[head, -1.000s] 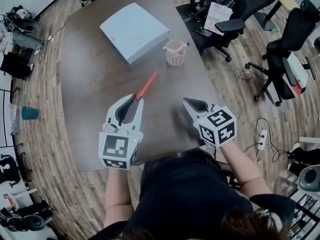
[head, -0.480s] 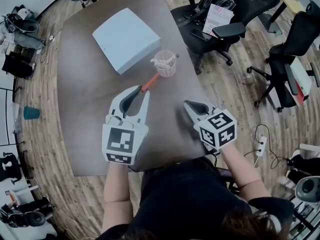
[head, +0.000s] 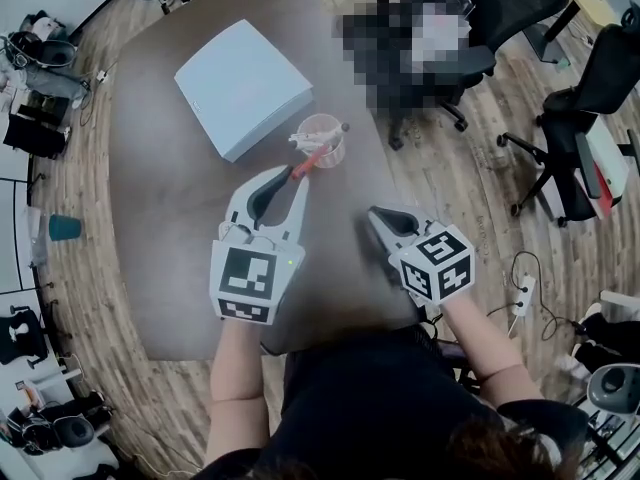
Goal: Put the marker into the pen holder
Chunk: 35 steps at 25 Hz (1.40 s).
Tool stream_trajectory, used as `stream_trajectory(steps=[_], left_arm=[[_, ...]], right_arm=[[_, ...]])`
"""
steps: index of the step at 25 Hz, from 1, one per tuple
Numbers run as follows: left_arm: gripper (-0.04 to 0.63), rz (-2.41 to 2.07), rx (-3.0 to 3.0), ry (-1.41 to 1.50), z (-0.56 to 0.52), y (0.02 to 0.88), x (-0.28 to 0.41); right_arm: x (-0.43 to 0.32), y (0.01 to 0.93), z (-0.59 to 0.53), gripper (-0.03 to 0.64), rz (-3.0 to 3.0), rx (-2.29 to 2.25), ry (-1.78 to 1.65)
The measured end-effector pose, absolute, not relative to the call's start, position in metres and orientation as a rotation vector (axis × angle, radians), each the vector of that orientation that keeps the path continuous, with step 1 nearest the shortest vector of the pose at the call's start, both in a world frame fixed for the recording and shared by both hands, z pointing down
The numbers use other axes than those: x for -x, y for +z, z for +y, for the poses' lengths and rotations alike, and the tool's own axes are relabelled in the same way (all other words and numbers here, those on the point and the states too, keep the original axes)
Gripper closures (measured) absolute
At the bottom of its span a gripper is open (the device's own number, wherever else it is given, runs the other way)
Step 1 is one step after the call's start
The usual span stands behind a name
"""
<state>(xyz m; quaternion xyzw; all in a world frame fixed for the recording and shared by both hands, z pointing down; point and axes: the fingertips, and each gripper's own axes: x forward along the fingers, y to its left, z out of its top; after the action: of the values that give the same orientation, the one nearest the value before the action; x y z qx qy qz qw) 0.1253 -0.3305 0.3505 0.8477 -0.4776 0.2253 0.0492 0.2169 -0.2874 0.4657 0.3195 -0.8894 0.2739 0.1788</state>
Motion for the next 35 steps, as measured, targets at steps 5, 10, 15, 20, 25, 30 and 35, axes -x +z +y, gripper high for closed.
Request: stream_trajectory(steps=[5, 10, 15, 20, 25, 30, 35], left_arm=[[0.518, -1.446, -2.545, 0.706, -0.346, 0.373, -0.13], [0.518, -1.439, -2.515, 0.715, -0.358, 0.392, -0.131], [0.515, -1.429, -2.486, 0.738, -0.364, 0.408, -0.133], [0.509, -1.442, -2.467, 0.771, -0.367, 0.418, -0.134], [0.473, -1.439, -2.471, 0.733, -0.365, 0.418, -0.135], [0.477, -1.456, -2.481, 0.705, -0.359, 0.41, -0.134], [0.514, -1.486, -2.449, 0.667, -0.342, 0.408, -0.116]], right_arm=[[-0.222, 0.475, -0.293, 0.598, -2.502, -0.901, 0.799], [-0.222, 0.482, -0.297, 0.598, -2.491, -0.891, 0.814], [-0.224, 0.485, -0.296, 0.598, -2.487, -0.883, 0.829], [-0.227, 0.491, -0.294, 0.598, -2.475, -0.88, 0.844], [-0.225, 0.491, -0.292, 0.598, -2.48, -0.882, 0.844], [-0.224, 0.488, -0.288, 0.598, -2.483, -0.883, 0.831], [-0.218, 0.482, -0.282, 0.598, -2.484, -0.899, 0.809]])
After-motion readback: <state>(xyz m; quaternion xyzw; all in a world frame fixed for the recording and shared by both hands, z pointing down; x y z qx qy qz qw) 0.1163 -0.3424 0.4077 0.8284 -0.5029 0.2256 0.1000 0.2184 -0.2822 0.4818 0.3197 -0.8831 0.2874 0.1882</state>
